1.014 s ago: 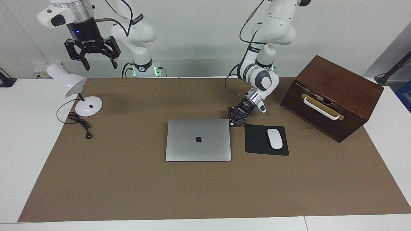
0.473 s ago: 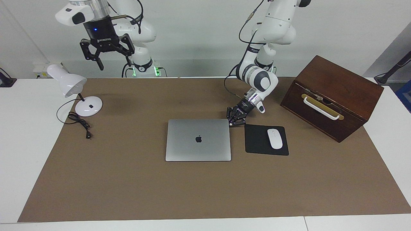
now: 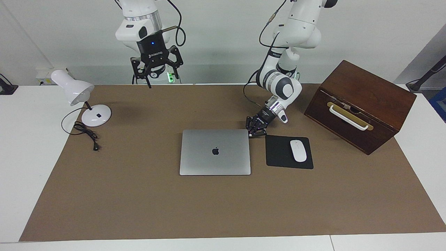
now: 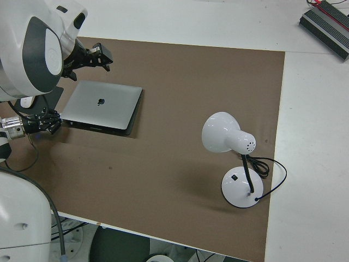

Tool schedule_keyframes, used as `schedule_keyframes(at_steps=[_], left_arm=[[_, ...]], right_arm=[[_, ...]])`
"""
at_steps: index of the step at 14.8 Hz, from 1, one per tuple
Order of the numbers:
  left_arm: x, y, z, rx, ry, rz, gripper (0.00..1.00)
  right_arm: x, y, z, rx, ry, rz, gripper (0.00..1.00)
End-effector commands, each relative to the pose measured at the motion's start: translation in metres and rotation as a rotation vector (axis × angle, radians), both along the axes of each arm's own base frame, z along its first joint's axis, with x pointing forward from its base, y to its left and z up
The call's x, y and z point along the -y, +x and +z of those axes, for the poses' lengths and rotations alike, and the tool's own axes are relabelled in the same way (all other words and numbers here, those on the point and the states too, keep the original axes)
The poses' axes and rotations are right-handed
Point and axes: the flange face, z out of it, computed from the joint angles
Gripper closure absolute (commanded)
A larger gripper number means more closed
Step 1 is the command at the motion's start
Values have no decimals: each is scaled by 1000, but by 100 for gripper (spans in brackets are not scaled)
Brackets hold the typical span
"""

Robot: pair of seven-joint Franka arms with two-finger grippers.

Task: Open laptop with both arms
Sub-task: 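Reach the right gripper to the laptop lid's front edge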

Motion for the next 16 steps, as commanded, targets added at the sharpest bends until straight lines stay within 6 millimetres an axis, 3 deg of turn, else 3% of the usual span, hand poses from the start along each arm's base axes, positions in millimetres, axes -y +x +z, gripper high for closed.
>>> schedule_keyframes(at_steps=[1, 6, 11, 16], left_arm=[[5, -5, -27, -17, 26, -11, 100], [6, -6, -28, -18, 28, -13, 100], [6, -5, -28, -17, 27, -11, 100], [8, -2, -25, -10, 16, -3, 100]], right_arm=[[-17, -2, -20, 39, -34, 115, 0], [-62, -19, -48, 87, -146, 393, 0], [-103, -41, -101, 133, -237, 597, 0], [-123, -53, -134, 179, -332, 696, 0]])
